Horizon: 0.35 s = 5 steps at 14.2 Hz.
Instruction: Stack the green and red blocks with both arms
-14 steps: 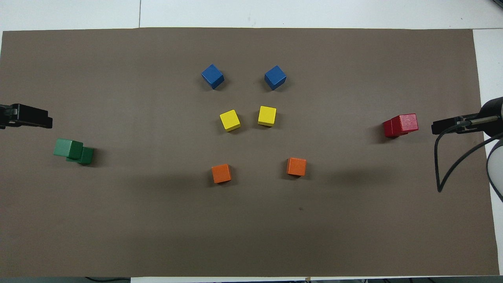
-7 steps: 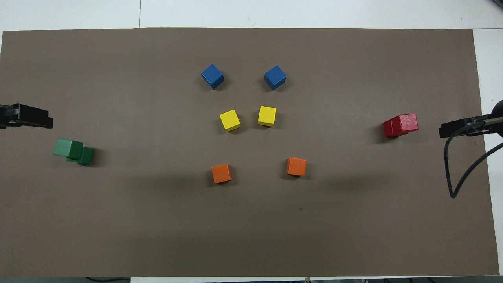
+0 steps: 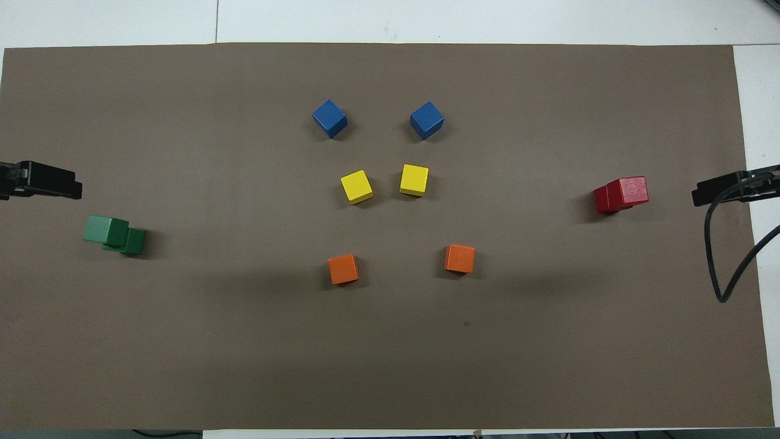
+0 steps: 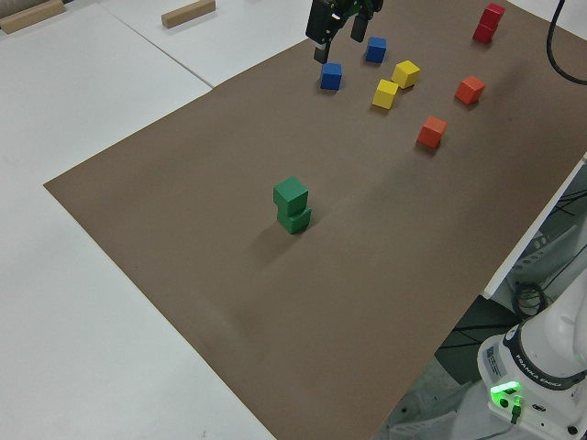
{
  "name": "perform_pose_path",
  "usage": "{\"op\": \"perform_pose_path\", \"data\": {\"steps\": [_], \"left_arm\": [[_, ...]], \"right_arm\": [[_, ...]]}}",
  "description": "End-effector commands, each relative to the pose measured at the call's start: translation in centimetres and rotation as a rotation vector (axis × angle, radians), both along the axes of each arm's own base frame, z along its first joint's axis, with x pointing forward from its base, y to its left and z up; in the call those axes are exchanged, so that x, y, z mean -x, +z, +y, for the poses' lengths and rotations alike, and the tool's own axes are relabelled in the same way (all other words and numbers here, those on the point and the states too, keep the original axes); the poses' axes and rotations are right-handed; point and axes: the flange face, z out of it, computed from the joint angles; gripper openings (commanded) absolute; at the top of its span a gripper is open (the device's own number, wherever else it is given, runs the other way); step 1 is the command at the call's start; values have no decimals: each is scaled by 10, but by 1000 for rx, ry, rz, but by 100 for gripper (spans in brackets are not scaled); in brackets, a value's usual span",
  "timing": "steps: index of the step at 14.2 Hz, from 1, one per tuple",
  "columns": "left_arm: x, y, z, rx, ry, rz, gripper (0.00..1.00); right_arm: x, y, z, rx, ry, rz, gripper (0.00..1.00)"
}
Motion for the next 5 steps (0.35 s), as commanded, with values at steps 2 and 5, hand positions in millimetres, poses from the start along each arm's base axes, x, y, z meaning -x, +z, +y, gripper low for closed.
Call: {"op": "perform_pose_path", "data": {"steps": [2, 5], "left_arm": [[-3, 4, -3, -9, 6, -7, 100], [-3, 4, -3, -9, 6, -8, 100]], "right_arm": [[-3, -2, 0, -11, 0, 20, 100], [-2, -3, 1, -11, 1, 34, 100]]}}
